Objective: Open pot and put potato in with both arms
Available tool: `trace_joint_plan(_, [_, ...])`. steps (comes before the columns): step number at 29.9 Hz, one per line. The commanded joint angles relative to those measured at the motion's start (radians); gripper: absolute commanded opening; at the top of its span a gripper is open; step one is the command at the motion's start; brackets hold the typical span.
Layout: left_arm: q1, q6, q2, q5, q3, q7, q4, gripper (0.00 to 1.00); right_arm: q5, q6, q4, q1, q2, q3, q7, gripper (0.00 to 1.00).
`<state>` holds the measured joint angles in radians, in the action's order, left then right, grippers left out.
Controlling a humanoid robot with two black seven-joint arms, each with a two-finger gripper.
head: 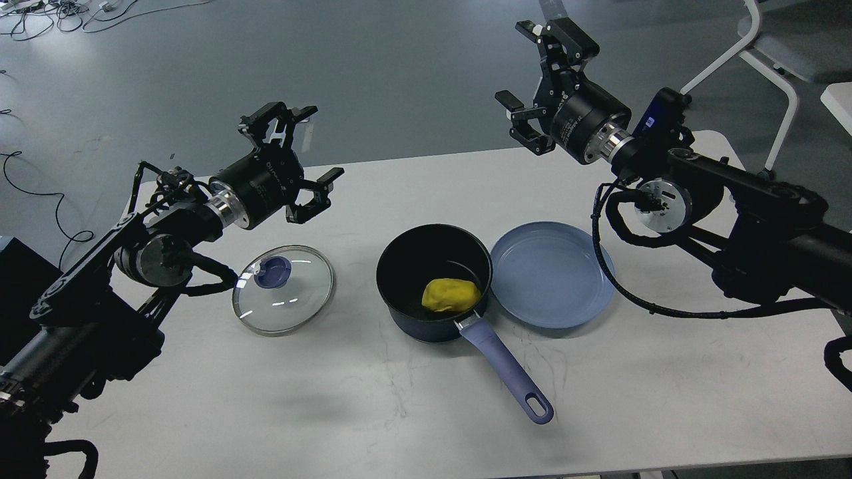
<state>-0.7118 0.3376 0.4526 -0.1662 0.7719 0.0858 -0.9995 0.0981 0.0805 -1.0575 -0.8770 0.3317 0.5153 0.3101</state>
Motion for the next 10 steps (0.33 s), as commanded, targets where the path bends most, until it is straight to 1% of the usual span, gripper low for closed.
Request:
trace_joint_plan(1, [0.049, 0.004, -0.012, 0.027, 0.05, 0.0, -0.001, 0.98, -0.053, 0.07, -0.001, 0.061, 0.004, 0.046, -0.045, 1.0])
trace_joint_plan(4, [0.084, 0.008, -0.026, 0.042, 0.078, 0.0, -0.002, 0.98, -0.089, 0.056, 0.007, 0.105, -0.005, 0.106, -0.091, 1.0])
trace_joint_plan(7, [0.09, 0.009, -0.025, 0.042, 0.083, -0.001, -0.002, 0.98, -0.087, 0.044, 0.033, 0.107, -0.022, 0.109, -0.088, 1.0])
trace_joint_plan(10, [0.094, 0.009, -0.022, 0.042, 0.095, -0.001, -0.002, 0.98, -0.087, 0.047, 0.025, 0.105, -0.025, 0.115, -0.085, 1.0])
